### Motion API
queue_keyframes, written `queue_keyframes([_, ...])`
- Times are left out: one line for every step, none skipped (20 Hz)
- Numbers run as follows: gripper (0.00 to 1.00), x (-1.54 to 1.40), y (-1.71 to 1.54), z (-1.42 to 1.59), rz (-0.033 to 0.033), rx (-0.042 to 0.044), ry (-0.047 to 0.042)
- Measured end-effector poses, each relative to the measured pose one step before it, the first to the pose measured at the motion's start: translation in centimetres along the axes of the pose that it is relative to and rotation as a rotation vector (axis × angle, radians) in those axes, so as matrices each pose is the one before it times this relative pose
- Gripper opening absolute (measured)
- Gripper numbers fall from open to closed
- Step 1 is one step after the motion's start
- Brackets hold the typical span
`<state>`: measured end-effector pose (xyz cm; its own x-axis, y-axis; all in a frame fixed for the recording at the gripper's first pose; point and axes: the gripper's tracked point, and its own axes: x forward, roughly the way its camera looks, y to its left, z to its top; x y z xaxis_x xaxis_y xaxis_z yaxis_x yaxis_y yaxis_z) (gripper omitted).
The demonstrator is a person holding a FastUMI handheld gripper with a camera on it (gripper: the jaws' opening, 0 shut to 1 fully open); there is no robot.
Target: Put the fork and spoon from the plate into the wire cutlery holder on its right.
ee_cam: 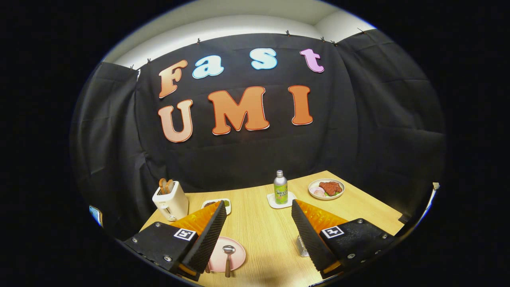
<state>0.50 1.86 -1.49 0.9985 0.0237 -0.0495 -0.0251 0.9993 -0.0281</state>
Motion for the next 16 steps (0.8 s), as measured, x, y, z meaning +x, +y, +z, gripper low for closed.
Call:
queue_keyframes([0.98, 0.165, 0.123, -0.428, 0.00173, 0.00273, 0.01338])
queue_keyframes([0.98, 0.137, 0.170, -0.461, 0.00293, 0.00532, 0.01649])
queue_keyframes([0.98, 0.089, 0.152, -0.326, 0.00551, 0.00487, 0.01550])
queue_keyframes([0.98, 0.089, 0.174, -0.189, 0.00416, 0.00182, 0.00736])
queue_keyframes([0.99, 0.139, 0.117, 0.015, -0.00011, -0.00198, -0.00074])
queue_keyframes([0.99, 0.024, -0.016, 0.052, -0.00480, -0.00303, -0.00469])
queue_keyframes([0.99, -0.048, -0.017, -0.046, -0.00993, -0.00323, -0.00620])
queue_keyframes([0.99, -0.082, 0.114, 0.023, -0.00576, -0.00186, -0.00522])
queue_keyframes([0.99, -0.123, 0.364, -0.130, 0.00208, -0.00276, 0.00049])
queue_keyframes([0.98, -0.102, 0.357, -0.129, 0.00778, -0.00898, 0.00204])
queue_keyframes([0.98, -0.135, 0.130, 0.016, 0.00414, -0.01412, 0.00095])
queue_keyframes([0.98, -0.172, -0.001, 0.064, -0.00094, -0.01318, -0.00176])
queue_keyframes([0.99, -0.126, -0.024, 0.104, 0.00136, -0.00730, -0.00291])
queue_keyframes([0.99, -0.092, 0.093, 0.094, 0.00609, -0.00083, -0.00192])
queue_keyframes([0.99, -0.048, 0.185, -0.026, 0.00683, 0.00207, 0.00040])
queue_keyframes([0.99, -0.066, 0.053, 0.039, 0.00683, 0.00312, 0.00113])
